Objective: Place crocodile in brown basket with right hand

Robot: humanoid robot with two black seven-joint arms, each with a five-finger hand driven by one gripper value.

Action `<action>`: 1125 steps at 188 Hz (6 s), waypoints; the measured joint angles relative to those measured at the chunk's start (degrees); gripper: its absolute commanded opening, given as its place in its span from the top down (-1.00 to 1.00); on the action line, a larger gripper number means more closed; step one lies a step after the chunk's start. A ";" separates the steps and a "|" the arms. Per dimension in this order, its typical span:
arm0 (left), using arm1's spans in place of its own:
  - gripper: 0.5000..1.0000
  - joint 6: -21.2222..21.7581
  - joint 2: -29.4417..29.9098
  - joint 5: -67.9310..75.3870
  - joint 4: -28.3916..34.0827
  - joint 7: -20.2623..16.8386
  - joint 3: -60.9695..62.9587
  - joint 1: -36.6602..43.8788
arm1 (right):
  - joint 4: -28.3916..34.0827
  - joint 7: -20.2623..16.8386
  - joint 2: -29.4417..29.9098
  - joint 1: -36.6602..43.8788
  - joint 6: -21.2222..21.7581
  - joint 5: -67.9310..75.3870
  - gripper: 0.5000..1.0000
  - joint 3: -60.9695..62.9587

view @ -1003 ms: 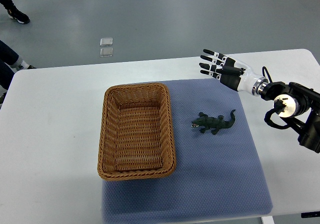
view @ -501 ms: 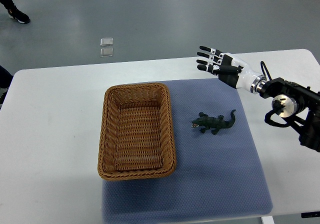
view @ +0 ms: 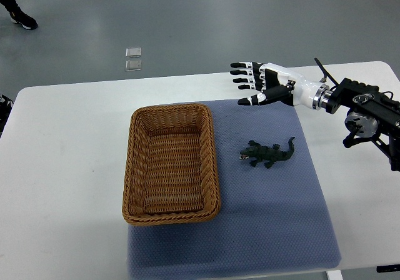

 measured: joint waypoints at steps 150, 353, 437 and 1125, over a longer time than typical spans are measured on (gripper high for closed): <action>-1.00 0.01 0.00 0.01 0.00 0.00 0.00 0.01 | 10.78 18.21 -8.27 9.83 -1.35 -51.95 -0.71 -12.30; -1.00 0.01 0.00 0.00 0.00 0.00 -0.02 0.00 | 8.39 18.22 -8.04 13.25 -22.40 -56.91 -0.71 -33.84; -1.00 0.01 0.00 0.00 0.00 0.00 0.02 0.00 | 5.48 18.22 -5.20 12.94 -22.48 -56.57 -0.69 -33.80; -1.00 0.01 0.00 0.00 0.00 0.00 0.00 -0.01 | -0.92 12.41 8.01 27.23 -4.31 -9.05 -0.72 -29.27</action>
